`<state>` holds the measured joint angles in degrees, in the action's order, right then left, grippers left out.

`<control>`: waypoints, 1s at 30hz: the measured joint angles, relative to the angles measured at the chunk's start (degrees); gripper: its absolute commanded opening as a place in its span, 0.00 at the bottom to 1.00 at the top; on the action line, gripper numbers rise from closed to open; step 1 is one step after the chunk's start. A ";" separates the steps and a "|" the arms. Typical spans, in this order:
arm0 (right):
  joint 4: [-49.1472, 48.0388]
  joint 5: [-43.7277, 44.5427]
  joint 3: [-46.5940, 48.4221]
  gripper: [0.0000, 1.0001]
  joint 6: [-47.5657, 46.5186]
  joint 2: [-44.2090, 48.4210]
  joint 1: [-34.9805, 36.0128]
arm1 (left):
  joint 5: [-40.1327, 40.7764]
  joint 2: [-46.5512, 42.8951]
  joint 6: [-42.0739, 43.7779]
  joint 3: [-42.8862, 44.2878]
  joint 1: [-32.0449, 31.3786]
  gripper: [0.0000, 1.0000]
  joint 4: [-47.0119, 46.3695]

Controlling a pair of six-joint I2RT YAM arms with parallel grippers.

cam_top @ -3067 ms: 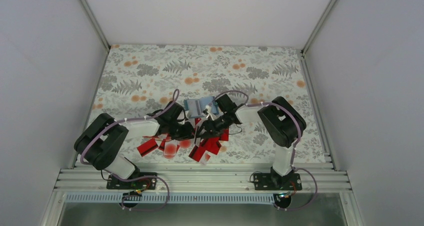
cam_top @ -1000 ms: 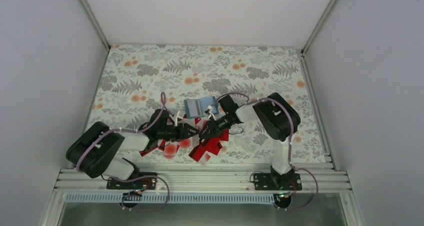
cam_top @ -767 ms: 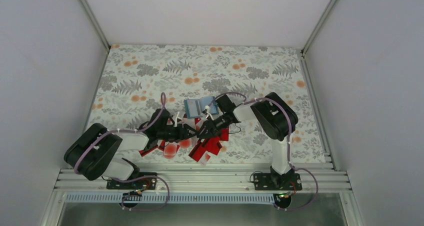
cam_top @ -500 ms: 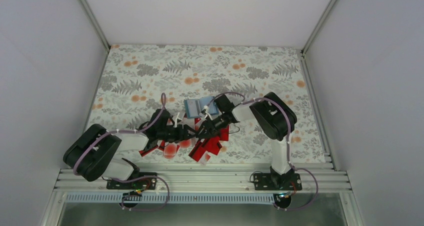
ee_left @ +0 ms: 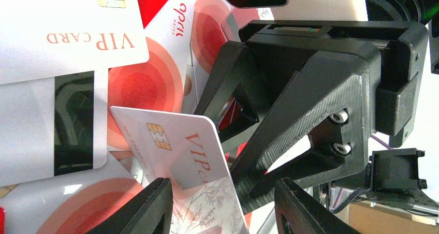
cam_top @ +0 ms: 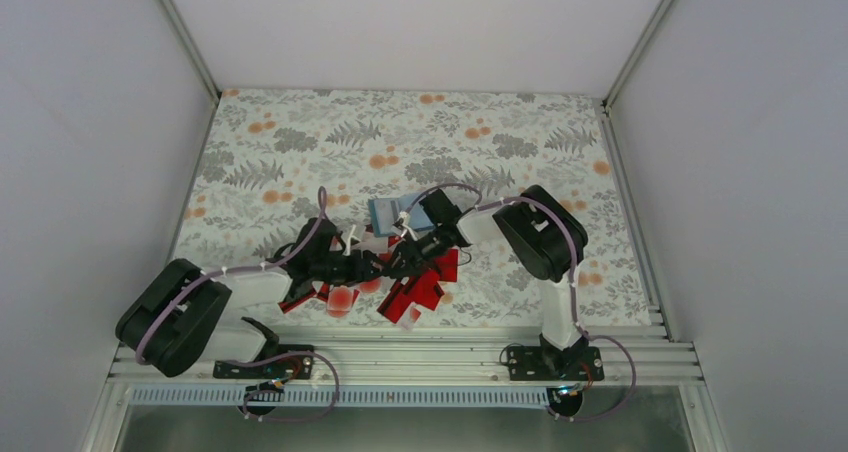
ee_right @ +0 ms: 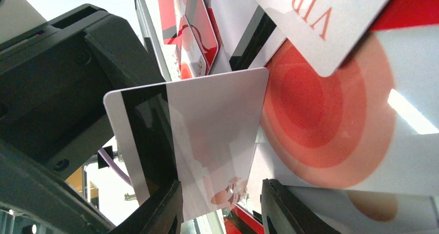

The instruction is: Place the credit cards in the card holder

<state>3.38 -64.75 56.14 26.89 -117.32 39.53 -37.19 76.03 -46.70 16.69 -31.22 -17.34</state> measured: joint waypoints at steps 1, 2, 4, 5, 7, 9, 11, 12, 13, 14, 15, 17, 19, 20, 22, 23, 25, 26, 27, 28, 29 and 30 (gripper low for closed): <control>-0.17 0.02 0.00 0.39 0.15 -0.02 0.07 | 0.22 -0.37 0.20 -0.04 0.00 0.48 0.39; -0.31 0.02 0.02 0.39 0.35 -0.07 0.13 | 0.48 -0.81 0.37 -0.13 0.11 0.47 0.85; -0.63 0.09 0.02 0.39 0.76 -0.09 0.24 | 0.96 -1.79 0.90 -0.15 0.26 0.46 2.19; -0.85 0.13 0.02 0.39 1.03 -0.13 0.33 | 1.25 -2.27 1.07 -0.20 0.33 0.45 2.78; -1.27 0.09 0.02 0.39 1.40 -0.28 0.44 | 1.88 -3.19 1.36 -0.33 0.52 0.44 3.85; -1.68 0.02 0.04 0.39 1.79 -0.39 0.55 | 2.40 -4.26 1.70 -0.59 0.72 0.44 5.22; -2.03 0.11 0.09 0.39 2.25 -0.44 0.72 | 2.80 -4.90 2.01 -0.83 0.87 0.43 6.19; -2.21 0.15 0.13 0.39 2.45 -0.50 0.85 | 2.97 -5.16 2.21 -0.90 0.87 0.42 6.73; -2.36 0.20 0.17 0.39 2.58 -0.55 0.96 | 3.08 -5.29 2.36 -0.98 0.92 0.42 7.04; -2.47 0.22 0.26 0.39 2.67 -0.61 1.09 | 3.15 -5.38 2.40 -1.03 0.92 0.41 7.26; -2.58 0.22 0.35 0.39 2.73 -0.72 1.18 | 3.21 -5.46 2.49 -1.11 0.94 0.41 7.48; -2.78 0.24 0.48 0.39 3.10 -0.83 1.36 | 3.32 -5.62 2.58 -1.20 0.98 0.38 7.89; -2.93 0.26 0.48 0.39 3.41 -0.85 1.44 | 3.37 -5.88 2.56 -1.22 1.01 0.36 8.07; -3.02 0.28 0.48 0.39 3.50 -0.87 1.46 | 3.37 -5.92 2.58 -1.22 1.01 0.36 8.07; -3.17 0.31 0.48 0.39 3.61 -0.92 1.51 | 3.34 -5.95 2.56 -1.22 1.01 0.32 8.04; -3.23 0.31 0.48 0.38 3.69 -0.96 1.51 | 3.30 -5.95 2.58 -1.22 1.01 0.31 8.00; -3.48 0.24 0.48 0.38 3.82 -1.03 1.55 | 3.19 -5.90 2.58 -1.22 1.01 0.28 7.65; -3.54 0.26 0.48 0.38 3.93 -1.05 1.55 | 3.17 -5.88 2.51 -1.22 1.01 0.27 7.61; -3.58 0.26 0.48 0.38 3.98 -1.05 1.55 | 3.04 -5.75 2.56 -1.22 1.01 0.23 7.34; -3.61 0.26 0.48 0.38 4.02 -1.07 1.55 | 2.84 -5.62 2.58 -1.22 1.01 0.20 7.15; -3.61 0.28 0.48 0.38 4.11 -1.07 1.55 | 2.71 -5.49 2.49 -1.22 1.01 0.17 6.91; -3.61 0.28 0.48 0.38 4.13 -1.09 1.55 | 2.38 -5.38 2.60 -1.16 1.01 0.11 6.54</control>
<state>-0.23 -64.47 56.62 31.03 -118.41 41.08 -34.81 70.65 -44.10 15.53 -30.22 -10.81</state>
